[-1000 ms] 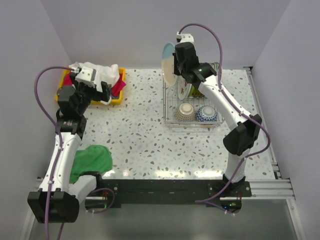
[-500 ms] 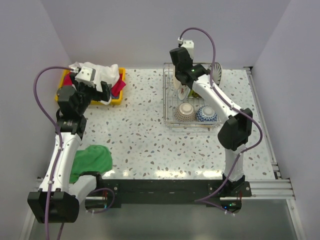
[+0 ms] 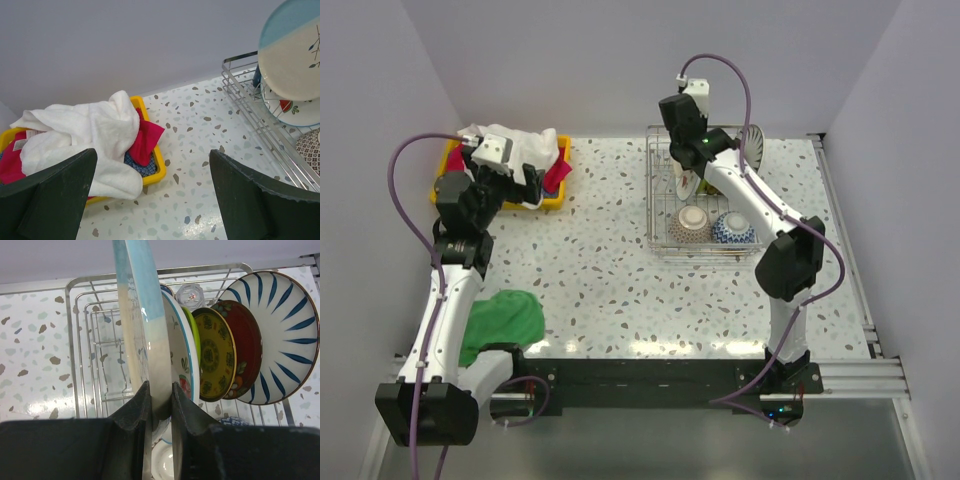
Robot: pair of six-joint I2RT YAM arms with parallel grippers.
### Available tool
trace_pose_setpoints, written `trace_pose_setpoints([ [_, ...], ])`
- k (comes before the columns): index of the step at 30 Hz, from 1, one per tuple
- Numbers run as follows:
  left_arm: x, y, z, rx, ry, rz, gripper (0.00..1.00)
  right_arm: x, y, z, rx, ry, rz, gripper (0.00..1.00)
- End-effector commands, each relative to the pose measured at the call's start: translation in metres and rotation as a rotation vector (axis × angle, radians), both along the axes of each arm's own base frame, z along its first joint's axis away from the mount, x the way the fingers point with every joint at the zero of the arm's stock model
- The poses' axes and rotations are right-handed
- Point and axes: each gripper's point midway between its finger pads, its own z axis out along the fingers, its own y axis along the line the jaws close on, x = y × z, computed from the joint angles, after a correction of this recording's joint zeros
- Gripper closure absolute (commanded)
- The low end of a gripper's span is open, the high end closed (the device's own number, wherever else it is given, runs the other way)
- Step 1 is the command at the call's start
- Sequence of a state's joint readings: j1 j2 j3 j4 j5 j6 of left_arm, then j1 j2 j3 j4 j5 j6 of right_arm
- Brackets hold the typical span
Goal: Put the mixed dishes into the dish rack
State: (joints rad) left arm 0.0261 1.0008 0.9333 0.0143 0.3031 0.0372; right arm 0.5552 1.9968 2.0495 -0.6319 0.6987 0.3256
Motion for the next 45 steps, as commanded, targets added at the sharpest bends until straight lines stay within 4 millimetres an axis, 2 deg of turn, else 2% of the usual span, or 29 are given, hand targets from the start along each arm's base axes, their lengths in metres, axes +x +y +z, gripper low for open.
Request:
trace_pose_setpoints([
  [1, 0.002, -0.002, 0.005, -0.016, -0.033, -0.012, 0.00, 0.008, -0.008, 0.088, 0.114, -0.250, -0.061, 1.00],
  [9, -0.001, -0.001, -0.001, -0.010, -0.014, -0.011, 0.00, 0.009, 0.003, 0.031, 0.099, -0.111, -0.030, 1.00],
  [13, -0.003, -0.002, -0.001, -0.013, -0.010, -0.012, 0.00, 0.009, 0.003, 0.010, 0.084, -0.071, -0.040, 1.00],
  [18, -0.004, -0.002, -0.003, -0.014, -0.011, -0.014, 0.00, 0.009, 0.001, -0.009, 0.056, -0.035, -0.051, 1.00],
  [22, -0.009, -0.003, -0.006, -0.019, -0.005, -0.018, 0.00, 0.008, 0.005, -0.013, 0.060, -0.022, -0.026, 0.99],
  [25, -0.012, -0.005, -0.009, -0.029, -0.003, -0.027, 0.00, 0.005, 0.010, -0.008, 0.061, -0.017, 0.026, 0.71],
  [26, -0.013, -0.006, -0.008, -0.029, -0.006, -0.030, 0.00, 0.003, 0.013, -0.003, 0.068, -0.019, 0.051, 0.56],
  [29, -0.015, -0.008, -0.009, -0.030, -0.014, -0.045, 0.00, -0.004, 0.016, 0.010, 0.080, -0.023, 0.102, 0.37],
  [30, -0.014, -0.010, -0.010, -0.030, -0.014, -0.052, 0.00, -0.009, 0.017, 0.021, 0.091, -0.031, 0.131, 0.34],
  [32, -0.016, -0.014, -0.011, -0.030, -0.015, -0.064, 0.00, -0.019, 0.017, 0.031, 0.077, -0.024, 0.183, 0.27],
  [33, -0.017, -0.016, -0.012, -0.030, -0.015, -0.070, 0.00, -0.030, 0.025, 0.047, 0.105, -0.033, 0.266, 0.24],
  [34, -0.017, -0.017, -0.016, -0.030, -0.010, -0.072, 0.00, -0.036, 0.028, 0.052, 0.084, -0.027, 0.331, 0.12],
  [35, -0.018, -0.018, -0.019, -0.032, -0.004, -0.076, 0.00, -0.045, 0.034, 0.050, 0.084, 0.002, 0.396, 0.07],
  [36, -0.018, -0.018, -0.021, -0.029, -0.003, -0.076, 0.00, -0.057, 0.036, 0.061, 0.090, -0.001, 0.453, 0.02],
  [37, -0.018, -0.018, -0.030, -0.030, 0.015, -0.077, 0.00, -0.067, 0.041, 0.061, 0.094, 0.024, 0.519, 0.01],
  [38, -0.019, -0.018, -0.035, -0.028, 0.025, -0.079, 0.00, -0.078, 0.034, 0.050, 0.071, 0.082, 0.523, 0.01],
  [39, -0.019, -0.017, -0.046, -0.017, 0.044, -0.079, 0.00, -0.087, 0.029, 0.053, 0.062, 0.093, 0.524, 0.01],
  [40, -0.021, -0.026, -0.051, -0.007, 0.055, -0.107, 0.00, -0.094, 0.022, 0.049, 0.040, 0.121, 0.540, 0.01],
  [41, -0.022, -0.026, -0.057, 0.001, 0.067, -0.107, 0.00, -0.105, 0.014, 0.031, 0.014, 0.192, 0.547, 0.01],
  [43, -0.023, -0.028, -0.076, 0.025, 0.104, -0.117, 0.00, -0.115, -0.011, 0.026, -0.030, 0.217, 0.456, 0.01],
  [44, -0.023, -0.029, -0.082, 0.038, 0.117, -0.122, 0.00, -0.123, -0.024, 0.006, -0.061, 0.278, 0.420, 0.01],
  [45, -0.024, -0.030, -0.096, 0.056, 0.153, -0.130, 0.00, -0.129, -0.033, 0.001, -0.075, 0.292, 0.399, 0.01],
])
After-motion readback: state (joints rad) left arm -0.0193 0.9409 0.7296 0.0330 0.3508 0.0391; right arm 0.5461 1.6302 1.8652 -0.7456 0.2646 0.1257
